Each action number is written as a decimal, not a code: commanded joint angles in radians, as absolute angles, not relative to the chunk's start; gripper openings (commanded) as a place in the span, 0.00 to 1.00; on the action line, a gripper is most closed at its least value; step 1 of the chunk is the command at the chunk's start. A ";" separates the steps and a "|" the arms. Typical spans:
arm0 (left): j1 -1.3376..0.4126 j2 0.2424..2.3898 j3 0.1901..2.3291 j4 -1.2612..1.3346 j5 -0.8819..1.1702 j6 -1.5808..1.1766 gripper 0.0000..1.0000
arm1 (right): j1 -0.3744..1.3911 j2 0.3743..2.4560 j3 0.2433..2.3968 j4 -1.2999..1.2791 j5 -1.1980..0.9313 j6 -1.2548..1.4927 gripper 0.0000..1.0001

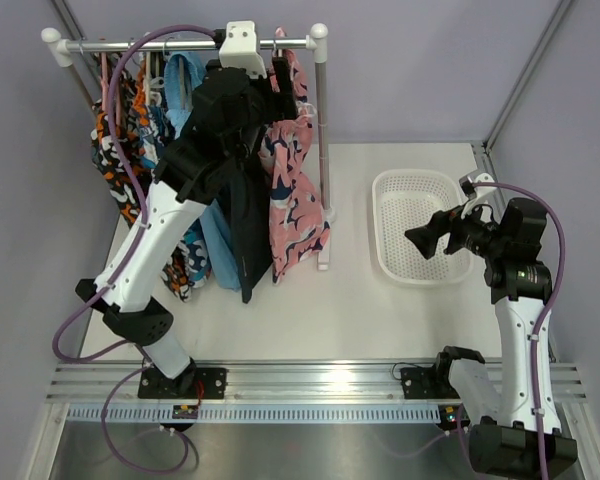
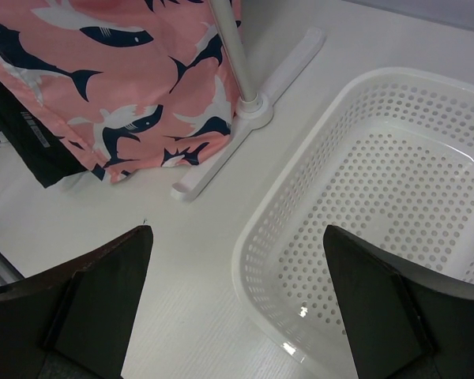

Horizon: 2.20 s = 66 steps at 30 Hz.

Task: Remove the shorts from the hanger

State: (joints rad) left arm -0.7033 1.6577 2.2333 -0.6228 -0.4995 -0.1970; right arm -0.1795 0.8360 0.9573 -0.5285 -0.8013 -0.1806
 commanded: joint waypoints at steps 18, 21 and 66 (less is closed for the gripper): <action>-0.693 1.839 2.281 -0.413 -0.633 -0.086 0.73 | -0.110 0.836 0.997 -0.526 -0.738 -0.196 1.00; -0.678 1.833 2.264 -0.411 -0.652 -0.094 0.73 | -0.104 0.841 0.999 -0.528 -0.730 -0.198 0.99; -0.518 1.654 2.088 -0.390 -0.176 -0.238 0.00 | -0.087 0.844 1.003 -0.535 -0.732 -0.204 0.99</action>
